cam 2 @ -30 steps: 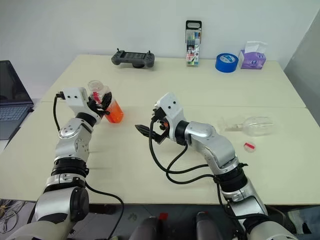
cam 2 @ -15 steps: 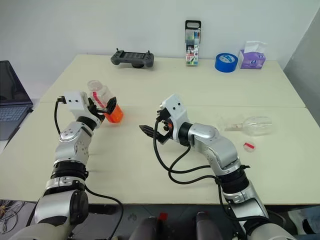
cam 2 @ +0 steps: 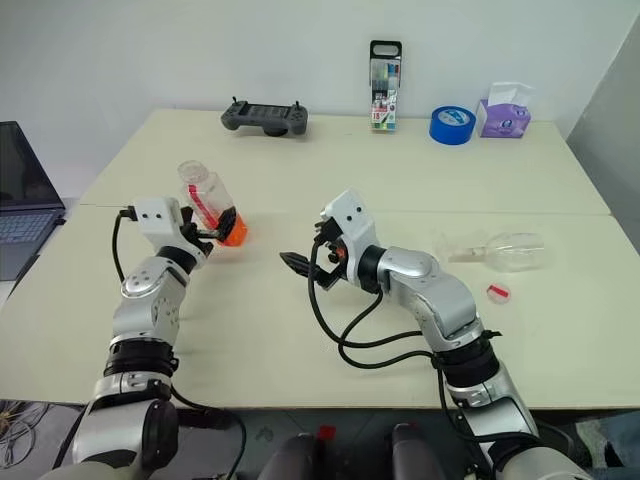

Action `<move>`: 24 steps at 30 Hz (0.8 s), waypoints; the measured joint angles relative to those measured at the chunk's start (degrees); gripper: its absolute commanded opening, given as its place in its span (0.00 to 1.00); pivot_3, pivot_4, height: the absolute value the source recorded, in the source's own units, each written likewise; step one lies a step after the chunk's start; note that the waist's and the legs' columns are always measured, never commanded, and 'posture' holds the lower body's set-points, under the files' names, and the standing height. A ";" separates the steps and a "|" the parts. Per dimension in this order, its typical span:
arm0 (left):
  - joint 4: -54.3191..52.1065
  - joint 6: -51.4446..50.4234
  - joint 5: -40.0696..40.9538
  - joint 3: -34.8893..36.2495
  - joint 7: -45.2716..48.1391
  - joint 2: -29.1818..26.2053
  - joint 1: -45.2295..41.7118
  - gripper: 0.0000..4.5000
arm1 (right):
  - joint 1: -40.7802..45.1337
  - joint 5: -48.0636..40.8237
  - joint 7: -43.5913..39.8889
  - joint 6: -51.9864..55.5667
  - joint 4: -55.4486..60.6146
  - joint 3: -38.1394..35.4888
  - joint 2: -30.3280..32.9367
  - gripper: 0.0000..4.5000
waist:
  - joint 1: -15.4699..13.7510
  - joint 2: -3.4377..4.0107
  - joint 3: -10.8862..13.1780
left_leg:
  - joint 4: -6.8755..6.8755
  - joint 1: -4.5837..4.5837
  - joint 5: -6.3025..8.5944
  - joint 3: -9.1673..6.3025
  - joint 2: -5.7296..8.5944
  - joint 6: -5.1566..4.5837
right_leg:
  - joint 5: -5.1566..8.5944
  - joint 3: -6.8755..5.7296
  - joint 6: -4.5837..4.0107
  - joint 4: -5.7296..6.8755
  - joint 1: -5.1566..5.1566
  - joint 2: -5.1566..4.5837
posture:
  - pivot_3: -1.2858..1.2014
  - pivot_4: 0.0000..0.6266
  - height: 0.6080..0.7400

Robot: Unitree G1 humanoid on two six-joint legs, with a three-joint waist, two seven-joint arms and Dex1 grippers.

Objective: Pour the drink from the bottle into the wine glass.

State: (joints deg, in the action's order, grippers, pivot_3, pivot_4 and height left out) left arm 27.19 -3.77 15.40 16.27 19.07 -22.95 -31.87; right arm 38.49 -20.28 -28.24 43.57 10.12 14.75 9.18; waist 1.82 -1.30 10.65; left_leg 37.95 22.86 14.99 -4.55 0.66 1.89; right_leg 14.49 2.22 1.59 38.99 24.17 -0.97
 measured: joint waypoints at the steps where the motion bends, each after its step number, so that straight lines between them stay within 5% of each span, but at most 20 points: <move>1: -3.56 -1.06 0.13 0.00 -0.71 0.46 2.52 0.99 | -0.40 0.00 -0.04 0.08 0.53 -0.02 0.22 1.00 | -0.01 0.00 0.00 | 0.00 0.00 0.00 0.00 0.00 0.00 | 0.00 0.00 0.00 -0.01 0.00 -0.01 | 0.52 0.24 1.00; 11: -31.65 -12.03 2.88 -0.47 -4.79 4.37 18.98 0.99 | -4.39 -0.55 0.05 2.83 5.70 -0.94 3.57 1.00 | -0.24 -0.01 -0.01 | 0.01 -0.01 0.00 -0.09 -0.01 0.01 | -0.01 0.01 -0.02 -0.03 -0.09 -0.05 | 0.52 0.24 1.00; 19: -41.50 -14.38 1.74 -19.58 4.79 5.67 22.88 0.99 | -20.39 -14.10 8.59 15.09 26.26 -20.60 1.09 1.00 | -0.40 -0.03 -0.02 | 0.00 -0.05 0.01 0.02 0.14 -0.01 | 0.00 0.08 0.00 -0.05 -0.16 -0.08 | 0.52 0.24 1.00; 24: -41.08 -14.45 0.78 -25.99 8.76 7.63 18.88 0.99 | -25.84 -22.34 22.45 17.59 28.67 -37.40 -8.40 1.00 | 0.03 0.00 -0.04 | -0.02 -0.12 0.01 0.12 -0.09 -0.01 | 0.00 0.15 0.00 -0.02 -0.15 0.22 | 0.52 0.24 1.00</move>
State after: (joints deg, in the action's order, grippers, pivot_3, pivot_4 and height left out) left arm -13.89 -18.22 16.17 -9.72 27.83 -15.31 -13.00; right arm 12.65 -42.61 -5.79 61.16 38.79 -22.65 0.78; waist 1.85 -1.30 10.61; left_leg 37.93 22.73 15.00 -4.43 0.57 1.88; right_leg 14.49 2.36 1.60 38.97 24.01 -0.76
